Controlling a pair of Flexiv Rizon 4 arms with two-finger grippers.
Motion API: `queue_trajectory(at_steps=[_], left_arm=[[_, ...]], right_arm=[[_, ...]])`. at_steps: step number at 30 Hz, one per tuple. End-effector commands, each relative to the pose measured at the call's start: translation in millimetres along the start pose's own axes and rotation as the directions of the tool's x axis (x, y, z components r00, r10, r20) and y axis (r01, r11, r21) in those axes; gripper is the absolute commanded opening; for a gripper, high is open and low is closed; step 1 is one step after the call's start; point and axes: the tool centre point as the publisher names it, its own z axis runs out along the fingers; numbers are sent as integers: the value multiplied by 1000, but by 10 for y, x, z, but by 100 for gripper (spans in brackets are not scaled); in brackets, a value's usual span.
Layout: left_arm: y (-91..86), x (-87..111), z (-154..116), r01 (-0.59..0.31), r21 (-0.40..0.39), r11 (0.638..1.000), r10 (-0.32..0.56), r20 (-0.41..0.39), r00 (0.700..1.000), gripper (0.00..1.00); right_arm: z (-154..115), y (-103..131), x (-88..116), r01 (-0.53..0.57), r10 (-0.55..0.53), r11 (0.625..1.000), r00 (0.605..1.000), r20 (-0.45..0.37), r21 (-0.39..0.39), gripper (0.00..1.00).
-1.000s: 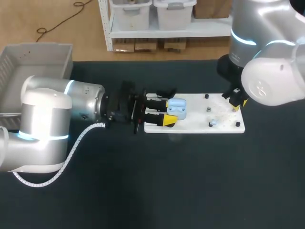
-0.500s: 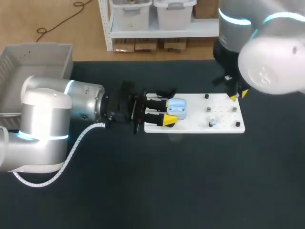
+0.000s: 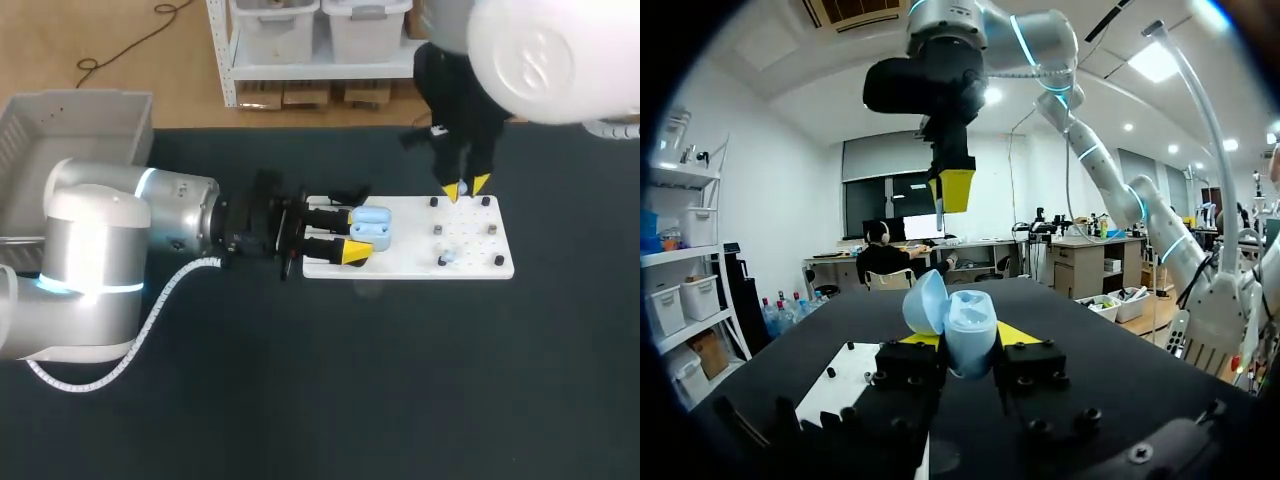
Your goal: Pick up each earbud case from the left stands, insert the matching earbuds, close the lid, and place the case in the box.
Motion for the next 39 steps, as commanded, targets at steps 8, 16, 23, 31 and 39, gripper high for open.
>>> queue_trajectory(at_steps=[8,16,23,31,39], left_arm=[[-19,0,2,-3,-7,1000,3,1,1000,0],[-19,0,2,-3,-7,1000,3,1,1000,0],[-19,0,2,-3,-7,1000,3,1,1000,0],[-19,0,2,-3,-7,1000,3,1,1000,0],[-19,0,2,-3,-7,1000,3,1,1000,0]], right_arm=[[-1,-7,9,-2,2,1000,1000,3,0,0],[-135,212,-40,-267,262,963,959,-108,-33,0],[-93,472,-97,-403,379,905,909,-173,-132,0],[-60,620,-94,-414,389,902,902,-187,-125,0],[-60,620,-94,-414,389,902,902,-187,-125,0]])
